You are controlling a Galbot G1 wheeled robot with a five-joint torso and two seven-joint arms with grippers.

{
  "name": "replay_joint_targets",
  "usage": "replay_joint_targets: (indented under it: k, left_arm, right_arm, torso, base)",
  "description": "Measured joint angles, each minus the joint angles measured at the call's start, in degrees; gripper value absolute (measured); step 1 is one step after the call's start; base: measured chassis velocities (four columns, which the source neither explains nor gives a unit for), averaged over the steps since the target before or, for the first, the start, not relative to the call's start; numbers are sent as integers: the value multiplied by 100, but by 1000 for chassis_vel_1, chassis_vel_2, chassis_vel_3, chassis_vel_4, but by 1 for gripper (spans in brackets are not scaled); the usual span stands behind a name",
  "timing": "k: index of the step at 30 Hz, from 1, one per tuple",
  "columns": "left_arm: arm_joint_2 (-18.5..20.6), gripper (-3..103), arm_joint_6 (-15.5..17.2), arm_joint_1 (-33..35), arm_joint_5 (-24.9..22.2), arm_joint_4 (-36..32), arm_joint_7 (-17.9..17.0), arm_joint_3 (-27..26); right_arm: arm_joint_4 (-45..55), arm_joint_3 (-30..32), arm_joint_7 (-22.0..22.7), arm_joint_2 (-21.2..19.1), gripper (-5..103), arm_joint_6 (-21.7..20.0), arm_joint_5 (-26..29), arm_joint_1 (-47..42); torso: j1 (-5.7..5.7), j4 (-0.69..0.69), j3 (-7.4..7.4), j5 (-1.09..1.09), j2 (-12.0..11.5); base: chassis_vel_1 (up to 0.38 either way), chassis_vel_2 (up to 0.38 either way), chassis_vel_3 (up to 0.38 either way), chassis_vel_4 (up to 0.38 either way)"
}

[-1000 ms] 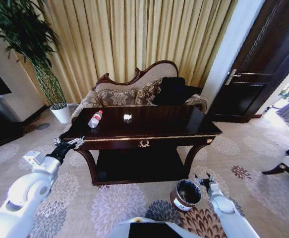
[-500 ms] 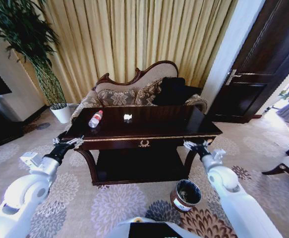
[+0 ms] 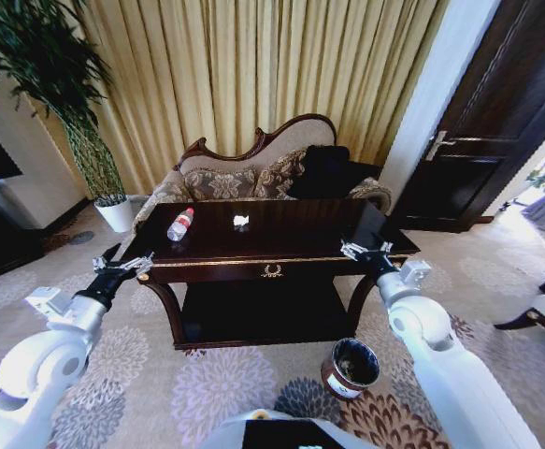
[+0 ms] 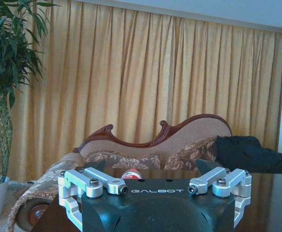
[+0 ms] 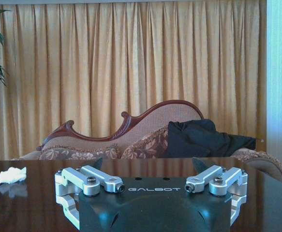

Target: Move to the front of the table and place the trash on the table into the trash bin.

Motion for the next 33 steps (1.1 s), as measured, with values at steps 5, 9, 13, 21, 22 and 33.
replay_joint_targets:
  k: [5,9,13,21,22,33]
  left_arm:
    - [17,100,7,-28,-7,-23,-21,48]
    - [62,100,23,-30,-60,-33,-27,-7]
    - [68,100,29,12,-75,-35,-25,-60]
    - [35,100,30,62,-64,-73,-8,-64]
    - [37,100,31,62,-63,-76,-7,-72]
    - [14,100,33,83,-76,-126,9,-78]
  right_arm:
    - [-27,-13,-109,41,100,2,-11,-55]
    - [-57,-23,-172,48,100,-17,-18,-70]
    - [-78,-24,-212,44,100,-33,-21,-56]
    - [-32,-35,-231,50,100,-68,-12,-81]
    - [-25,-36,-242,55,100,-71,-5,-88]
    - [10,-44,-324,96,100,-126,21,-178]
  torso:
    - [0,0,0,0,0]
    - [0,0,0,0,0]
    - [0,1,0,0,0]
    - [0,1,0,-1,0]
    - [0,1,0,-1,0]
    - [0,1,0,-1,0]
  base:
    - [0,0,0,0]
    - [0,0,0,0]
    - [0,0,0,0]
    - [0,0,0,0]
    - [-32,33,41,-54]
    - [-67,70,73,-78]
